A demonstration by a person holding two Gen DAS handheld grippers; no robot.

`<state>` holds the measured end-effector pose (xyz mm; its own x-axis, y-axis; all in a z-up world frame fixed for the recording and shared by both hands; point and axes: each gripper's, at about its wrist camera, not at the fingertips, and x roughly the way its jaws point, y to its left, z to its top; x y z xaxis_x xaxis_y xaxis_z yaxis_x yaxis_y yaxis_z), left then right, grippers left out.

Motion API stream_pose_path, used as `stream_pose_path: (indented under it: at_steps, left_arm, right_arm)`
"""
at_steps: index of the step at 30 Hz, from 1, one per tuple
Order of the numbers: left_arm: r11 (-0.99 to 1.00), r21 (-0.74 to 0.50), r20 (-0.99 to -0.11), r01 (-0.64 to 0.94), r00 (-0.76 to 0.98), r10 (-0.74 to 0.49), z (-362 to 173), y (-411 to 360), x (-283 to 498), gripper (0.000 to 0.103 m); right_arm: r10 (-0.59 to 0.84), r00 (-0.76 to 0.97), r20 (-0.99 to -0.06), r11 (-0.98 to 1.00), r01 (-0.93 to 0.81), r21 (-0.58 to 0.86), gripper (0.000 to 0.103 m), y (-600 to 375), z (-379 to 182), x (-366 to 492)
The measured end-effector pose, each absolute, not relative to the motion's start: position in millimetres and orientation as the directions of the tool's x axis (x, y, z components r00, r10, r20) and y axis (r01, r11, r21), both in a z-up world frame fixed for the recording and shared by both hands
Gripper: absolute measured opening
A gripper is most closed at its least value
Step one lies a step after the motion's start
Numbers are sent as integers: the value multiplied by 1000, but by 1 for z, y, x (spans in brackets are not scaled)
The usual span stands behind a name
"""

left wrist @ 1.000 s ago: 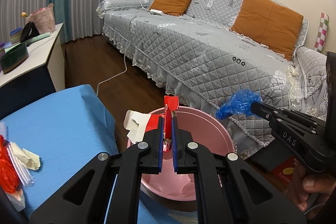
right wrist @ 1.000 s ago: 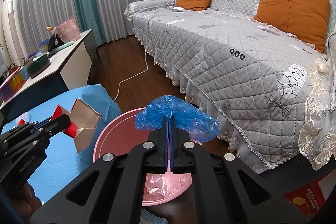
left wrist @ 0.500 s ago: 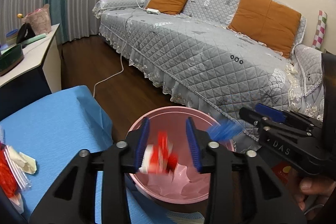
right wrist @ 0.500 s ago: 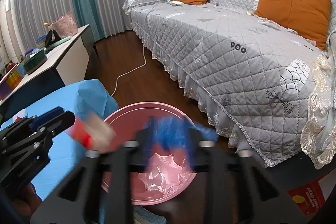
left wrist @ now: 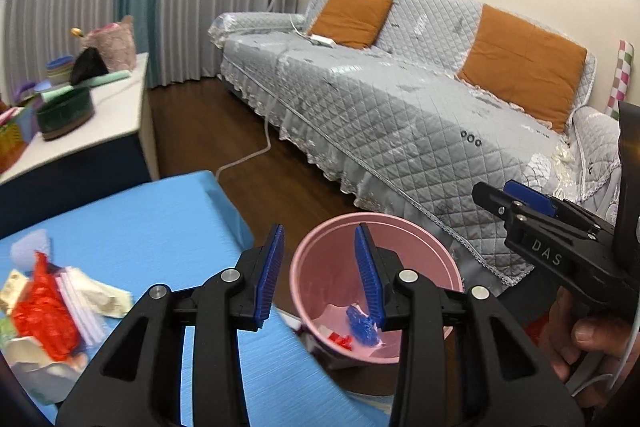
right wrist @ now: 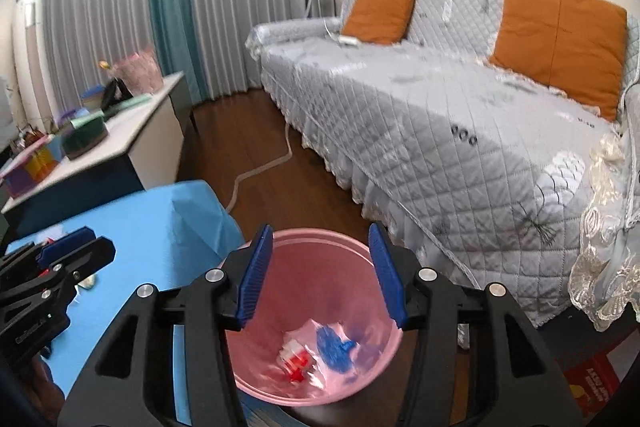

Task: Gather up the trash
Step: 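Open the left gripper over the pink bin while the right gripper also opens, dropping both items, then move both open grippers back over the trash on the table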

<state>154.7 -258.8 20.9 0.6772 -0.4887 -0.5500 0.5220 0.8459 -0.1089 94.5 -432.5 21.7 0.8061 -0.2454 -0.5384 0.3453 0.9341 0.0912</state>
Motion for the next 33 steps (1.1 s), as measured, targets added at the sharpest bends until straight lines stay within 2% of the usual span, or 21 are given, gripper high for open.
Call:
stream_pose_path:
  at_steps: [17,28,33]
  left_arm:
    - [932,-84,-482,353,804,-348,82,-118,120,37]
    - [979,-67,-463,191,863,-200,95,-8,130,37]
    - [987,-103,-488,120,859,-155,77,26,142,37]
  right_arm:
    - [-85,885,-458,979,160,127,49,-328,67,87]
    - [53,884,-465,992,7,126,33,-263,65,106]
    - [109,869,-483,991,-55,124,31,-235,56,120]
